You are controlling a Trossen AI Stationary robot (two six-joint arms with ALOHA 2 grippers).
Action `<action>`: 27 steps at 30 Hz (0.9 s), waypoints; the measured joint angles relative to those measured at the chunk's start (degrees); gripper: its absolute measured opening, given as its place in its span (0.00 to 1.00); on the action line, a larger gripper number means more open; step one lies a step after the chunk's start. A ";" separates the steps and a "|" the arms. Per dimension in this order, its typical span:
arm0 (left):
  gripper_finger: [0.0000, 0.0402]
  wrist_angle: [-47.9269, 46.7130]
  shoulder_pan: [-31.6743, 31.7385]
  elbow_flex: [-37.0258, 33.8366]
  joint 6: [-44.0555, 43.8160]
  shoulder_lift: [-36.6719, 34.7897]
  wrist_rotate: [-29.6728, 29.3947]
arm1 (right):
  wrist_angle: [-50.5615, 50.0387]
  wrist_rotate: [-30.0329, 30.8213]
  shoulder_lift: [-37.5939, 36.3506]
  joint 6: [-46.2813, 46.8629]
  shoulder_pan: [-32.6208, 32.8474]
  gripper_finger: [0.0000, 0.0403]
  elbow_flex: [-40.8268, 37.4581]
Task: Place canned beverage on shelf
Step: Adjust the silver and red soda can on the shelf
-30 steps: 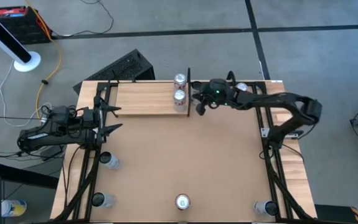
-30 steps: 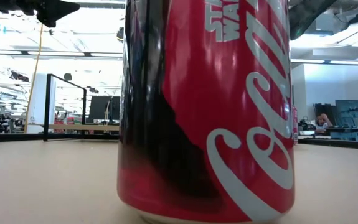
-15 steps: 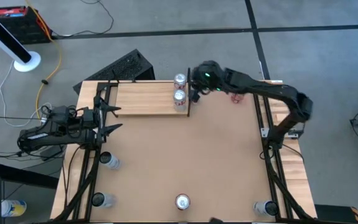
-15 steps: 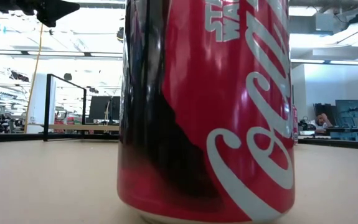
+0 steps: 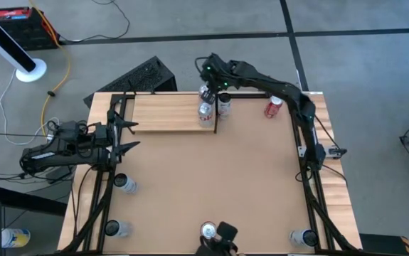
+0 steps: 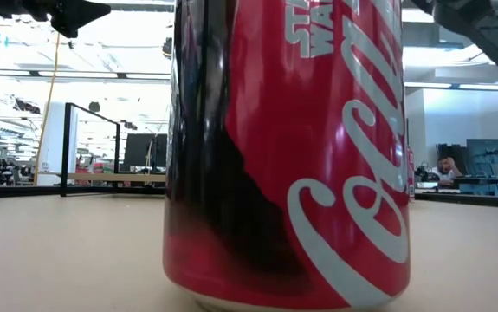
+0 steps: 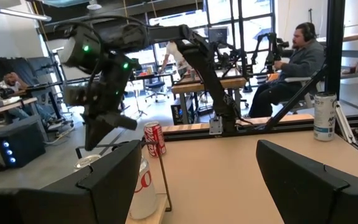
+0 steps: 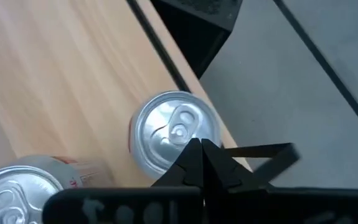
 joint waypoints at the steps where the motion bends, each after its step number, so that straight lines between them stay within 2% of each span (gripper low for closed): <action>1: 0.76 0.01 -0.01 0.00 0.00 0.00 0.00 | -0.05 -0.04 0.28 -0.02 0.03 0.04 0.00; 27: 0.76 0.00 0.00 0.00 -0.13 0.00 -0.07 | -0.36 -1.84 0.98 0.90 0.55 0.05 0.11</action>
